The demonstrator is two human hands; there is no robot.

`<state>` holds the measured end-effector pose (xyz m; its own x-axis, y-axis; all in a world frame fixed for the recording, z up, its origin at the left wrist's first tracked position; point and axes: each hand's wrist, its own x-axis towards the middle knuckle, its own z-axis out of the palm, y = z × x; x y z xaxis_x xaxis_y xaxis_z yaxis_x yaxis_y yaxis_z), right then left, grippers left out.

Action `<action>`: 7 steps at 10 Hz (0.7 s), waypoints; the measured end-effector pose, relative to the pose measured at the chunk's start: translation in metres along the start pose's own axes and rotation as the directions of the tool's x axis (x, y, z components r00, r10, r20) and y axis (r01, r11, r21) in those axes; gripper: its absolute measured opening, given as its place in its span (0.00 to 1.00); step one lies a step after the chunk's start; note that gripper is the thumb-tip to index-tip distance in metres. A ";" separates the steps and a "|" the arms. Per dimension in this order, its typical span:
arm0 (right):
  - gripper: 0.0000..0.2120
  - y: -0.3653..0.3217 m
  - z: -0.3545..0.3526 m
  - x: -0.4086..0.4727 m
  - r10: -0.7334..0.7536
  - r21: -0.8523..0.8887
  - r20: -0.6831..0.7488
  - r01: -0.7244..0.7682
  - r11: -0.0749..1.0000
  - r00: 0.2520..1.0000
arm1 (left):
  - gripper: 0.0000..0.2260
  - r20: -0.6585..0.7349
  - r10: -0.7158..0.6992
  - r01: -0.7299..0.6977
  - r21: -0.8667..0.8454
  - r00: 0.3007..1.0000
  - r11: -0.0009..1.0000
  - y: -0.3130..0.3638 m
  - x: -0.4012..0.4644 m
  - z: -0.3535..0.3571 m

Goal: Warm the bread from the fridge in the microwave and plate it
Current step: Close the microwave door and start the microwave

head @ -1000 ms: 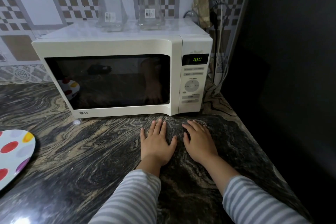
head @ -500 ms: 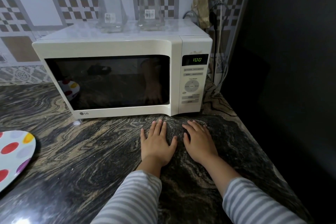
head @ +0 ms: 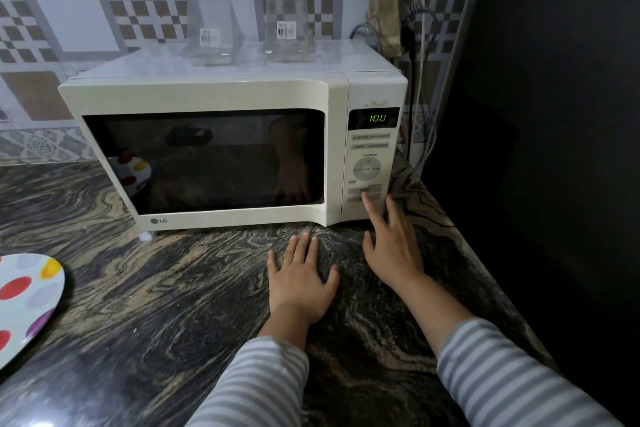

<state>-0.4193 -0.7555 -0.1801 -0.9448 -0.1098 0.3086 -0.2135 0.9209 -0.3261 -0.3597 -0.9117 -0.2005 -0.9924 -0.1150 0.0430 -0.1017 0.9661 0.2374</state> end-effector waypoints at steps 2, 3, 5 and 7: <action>0.33 -0.001 0.002 0.003 -0.025 -0.086 -0.086 0.017 0.996 0.996 | 0.32 -0.001 0.002 -0.002 -0.001 1.000 1.000 0.001 0.000 0.001; 0.32 -0.004 0.002 0.005 -0.013 -0.126 -0.101 0.000 0.992 0.995 | 0.32 -0.003 0.001 -0.001 -0.003 1.000 1.000 0.000 0.000 0.000; 0.32 -0.009 0.001 0.005 0.008 -0.161 -0.131 -0.029 0.986 0.991 | 0.32 0.000 -0.004 0.004 -0.013 1.000 1.000 0.001 0.000 -0.001; 0.31 -0.013 -0.003 -0.006 0.068 -0.059 -0.079 -0.073 0.996 0.995 | 0.32 0.003 -0.004 0.005 -0.010 1.000 1.000 0.001 0.000 -0.002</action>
<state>-0.4106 -0.7661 -0.1753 -0.9345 -0.0168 0.3554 -0.1291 0.9468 -0.2948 -0.3601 -0.9112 -0.1986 -0.9921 -0.1188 0.0392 -0.1055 0.9631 0.2475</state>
